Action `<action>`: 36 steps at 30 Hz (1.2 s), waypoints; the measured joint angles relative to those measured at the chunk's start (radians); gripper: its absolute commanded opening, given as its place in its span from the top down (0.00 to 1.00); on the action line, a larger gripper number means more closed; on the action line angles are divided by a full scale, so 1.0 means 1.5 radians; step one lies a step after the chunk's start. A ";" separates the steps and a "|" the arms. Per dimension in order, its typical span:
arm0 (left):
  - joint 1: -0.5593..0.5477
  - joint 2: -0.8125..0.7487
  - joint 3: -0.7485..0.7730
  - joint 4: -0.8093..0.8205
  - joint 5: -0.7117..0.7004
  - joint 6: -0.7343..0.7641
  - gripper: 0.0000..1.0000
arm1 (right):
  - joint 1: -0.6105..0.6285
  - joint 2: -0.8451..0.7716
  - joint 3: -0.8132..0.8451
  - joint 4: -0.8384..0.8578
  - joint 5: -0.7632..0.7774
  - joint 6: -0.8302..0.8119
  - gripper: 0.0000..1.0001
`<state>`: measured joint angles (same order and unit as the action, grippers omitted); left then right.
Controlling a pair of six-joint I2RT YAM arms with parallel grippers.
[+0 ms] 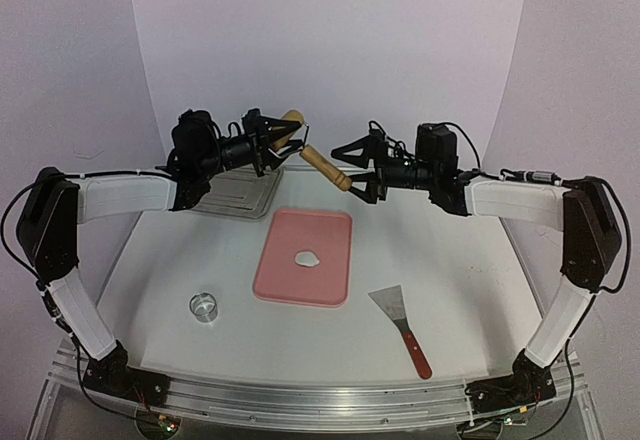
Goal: Roll out the dumpling wrappers from the dough
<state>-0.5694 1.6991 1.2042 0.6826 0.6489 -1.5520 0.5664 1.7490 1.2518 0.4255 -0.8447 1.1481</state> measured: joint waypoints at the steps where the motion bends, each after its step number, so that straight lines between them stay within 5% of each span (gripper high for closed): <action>1: 0.000 -0.002 -0.003 0.000 -0.002 0.001 1.00 | 0.001 0.001 0.000 0.000 -0.003 0.004 0.28; 12: 0.001 -0.024 -0.032 0.000 -0.023 0.011 1.00 | 0.001 0.002 0.007 0.030 -0.016 0.050 0.51; 25: 0.001 -0.031 -0.063 -0.009 -0.056 0.025 1.00 | 0.013 0.015 0.052 0.059 -0.031 0.072 0.39; 36: 0.000 -0.042 -0.083 -0.012 -0.092 0.027 1.00 | 0.028 0.043 0.064 0.049 -0.041 0.076 0.38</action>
<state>-0.5694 1.6361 1.0801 0.6639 0.5102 -1.5110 0.6079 1.8136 1.3475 0.4990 -0.9065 1.2619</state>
